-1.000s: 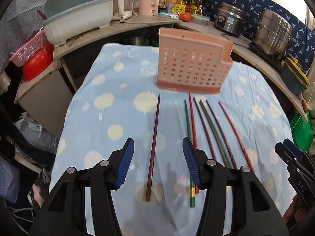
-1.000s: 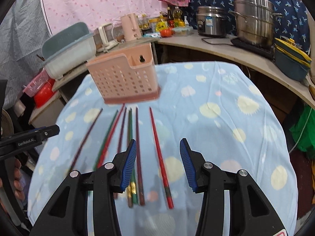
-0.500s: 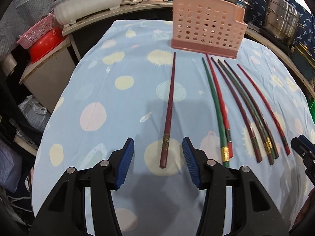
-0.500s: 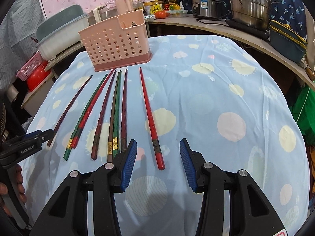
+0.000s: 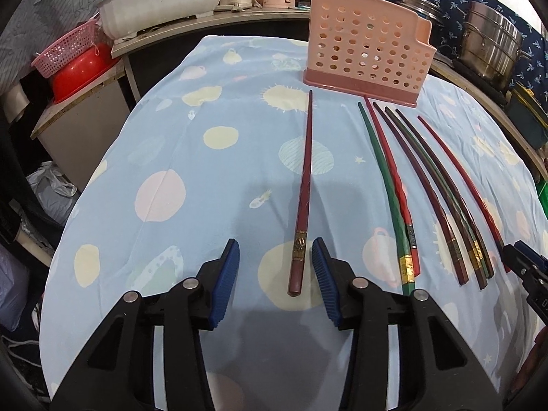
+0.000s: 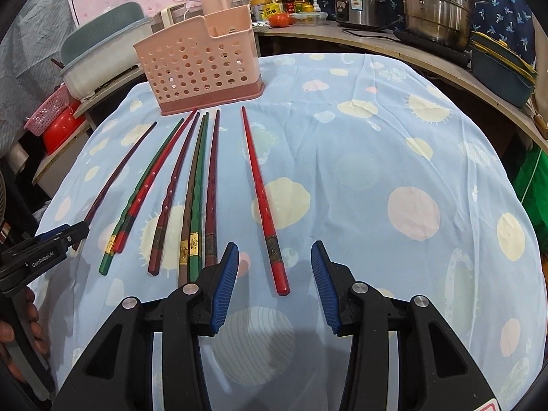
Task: Organize utensils
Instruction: 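Withdraw both open tools from the caddy back over the chopsticks, then grasp a dark-red chopstick with the left tool and a red chopstick with the right tool, then lift both chopsticks and drop them into the pink caddy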
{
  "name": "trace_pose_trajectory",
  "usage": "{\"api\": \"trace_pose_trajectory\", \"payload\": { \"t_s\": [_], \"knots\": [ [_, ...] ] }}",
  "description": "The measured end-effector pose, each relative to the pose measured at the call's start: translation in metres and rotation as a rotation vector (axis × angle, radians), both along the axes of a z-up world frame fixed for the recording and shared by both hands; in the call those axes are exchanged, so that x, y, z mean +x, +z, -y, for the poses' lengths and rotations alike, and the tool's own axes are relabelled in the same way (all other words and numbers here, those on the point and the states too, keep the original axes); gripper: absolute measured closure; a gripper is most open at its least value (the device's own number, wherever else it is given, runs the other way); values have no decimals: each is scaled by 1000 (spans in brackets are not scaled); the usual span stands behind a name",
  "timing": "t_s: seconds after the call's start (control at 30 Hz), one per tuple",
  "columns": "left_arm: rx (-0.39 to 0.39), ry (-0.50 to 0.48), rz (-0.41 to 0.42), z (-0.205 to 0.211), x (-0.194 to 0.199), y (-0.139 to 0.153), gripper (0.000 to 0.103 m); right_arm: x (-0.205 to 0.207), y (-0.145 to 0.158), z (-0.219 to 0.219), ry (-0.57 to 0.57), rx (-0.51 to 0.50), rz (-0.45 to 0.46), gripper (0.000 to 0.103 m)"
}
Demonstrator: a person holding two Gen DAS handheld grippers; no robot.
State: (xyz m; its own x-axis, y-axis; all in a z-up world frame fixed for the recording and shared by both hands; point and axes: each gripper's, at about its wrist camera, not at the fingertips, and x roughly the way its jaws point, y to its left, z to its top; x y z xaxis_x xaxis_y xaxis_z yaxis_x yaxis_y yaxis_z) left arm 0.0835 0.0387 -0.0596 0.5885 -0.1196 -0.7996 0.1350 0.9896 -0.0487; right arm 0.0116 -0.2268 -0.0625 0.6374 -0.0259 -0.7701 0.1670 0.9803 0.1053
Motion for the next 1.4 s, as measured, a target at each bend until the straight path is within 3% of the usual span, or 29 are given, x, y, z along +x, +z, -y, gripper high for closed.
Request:
{"api": "trace_pose_trajectory", "payload": {
  "t_s": [0.4,0.53,0.7,1.07,1.4],
  "knots": [
    [7,-33,13,6,0,-1,88,4,-6,0,7,6,-15,72],
    [3,-41,11,6,-2,-1,94,4,-7,0,15,6,-18,86],
    [-15,-48,7,4,-6,-1,95,1,-7,-1,22,10,-19,93],
    [-76,-50,-27,-3,-18,4,96,-16,-1,-9,51,-1,-7,95],
    [-115,-48,10,-12,-40,36,96,-40,27,-11,63,19,46,95]
  ]
}}
